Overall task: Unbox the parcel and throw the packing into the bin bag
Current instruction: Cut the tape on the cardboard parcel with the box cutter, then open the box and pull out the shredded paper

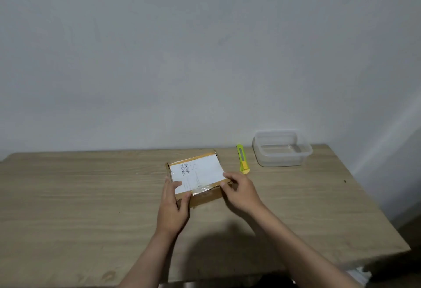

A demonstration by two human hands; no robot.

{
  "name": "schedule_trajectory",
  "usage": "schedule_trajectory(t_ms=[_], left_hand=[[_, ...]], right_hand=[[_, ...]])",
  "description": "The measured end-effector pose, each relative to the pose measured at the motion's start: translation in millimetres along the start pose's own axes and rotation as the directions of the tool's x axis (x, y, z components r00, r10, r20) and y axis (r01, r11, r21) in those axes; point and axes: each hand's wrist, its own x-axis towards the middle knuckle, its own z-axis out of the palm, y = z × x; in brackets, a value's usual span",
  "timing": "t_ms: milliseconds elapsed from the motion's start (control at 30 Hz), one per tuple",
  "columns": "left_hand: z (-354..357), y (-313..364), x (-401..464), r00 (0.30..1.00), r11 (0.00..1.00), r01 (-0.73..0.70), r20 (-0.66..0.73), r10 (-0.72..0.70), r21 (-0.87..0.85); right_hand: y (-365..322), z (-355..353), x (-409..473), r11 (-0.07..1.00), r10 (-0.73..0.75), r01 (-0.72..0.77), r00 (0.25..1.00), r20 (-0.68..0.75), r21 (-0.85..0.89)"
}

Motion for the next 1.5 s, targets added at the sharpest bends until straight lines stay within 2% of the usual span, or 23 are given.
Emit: schedule_trajectory(t_ms=[100,233,367,533,633,700,867,1067,1200,1267,1333,1433,1500], left_hand=[[-11,13,-7,0.997,0.998,-0.027,0.072,0.031,-0.05],[-23,25,-38,0.988,0.987,0.071,0.147,-0.049,-0.145],[-34,33,-70,0.984,0.982,0.043,0.178,-0.009,-0.185],[-44,36,-100,0.966,0.986,0.039,0.259,0.004,-0.16],[-46,37,-106,0.957,0.994,0.053,0.288,-0.022,-0.099],[-46,36,-108,0.947,0.994,0.071,0.318,-0.039,-0.087],[-48,41,-109,0.945,0.996,0.078,0.322,-0.064,-0.031],[-45,45,-115,0.928,0.999,-0.031,0.372,0.013,0.043],[-49,52,-113,0.904,0.966,-0.07,0.424,-0.044,0.248],[-51,58,-110,0.904,0.904,-0.101,0.418,-0.091,0.415],[-52,63,-106,0.902,0.862,-0.147,0.423,-0.085,0.485],[-53,70,-97,0.9,0.92,-0.201,0.434,0.038,0.336],[-51,76,-88,0.913,0.957,-0.212,0.39,0.121,0.197]], right_hand=[[0,-7,-19,0.998,-0.036,0.037,0.999,0.019,-0.054],[2,-19,-55,0.999,-0.036,0.037,0.999,0.01,-0.017],[2,-27,-96,0.994,-0.077,0.081,0.995,-0.058,0.068],[-5,-42,-124,0.977,-0.112,0.139,0.98,-0.167,0.16],[-14,-47,-125,0.934,-0.076,0.14,0.977,-0.199,0.329],[-21,-51,-120,0.916,-0.09,0.164,0.973,-0.212,0.365],[-32,-54,-95,0.965,-0.124,0.156,0.98,-0.158,0.211],[-33,-44,-69,0.985,-0.099,0.105,0.994,-0.044,0.136],[-27,-36,-62,0.994,-0.05,0.044,0.997,0.062,0.101],[-24,-33,-62,0.997,-0.044,0.036,0.992,0.116,0.074],[-25,-32,-67,0.999,-0.052,0.048,0.987,0.155,0.025],[-27,-32,-80,0.991,-0.124,0.13,0.985,0.116,-0.044],[-30,-32,-90,0.977,-0.157,0.172,0.981,0.117,-0.123]])
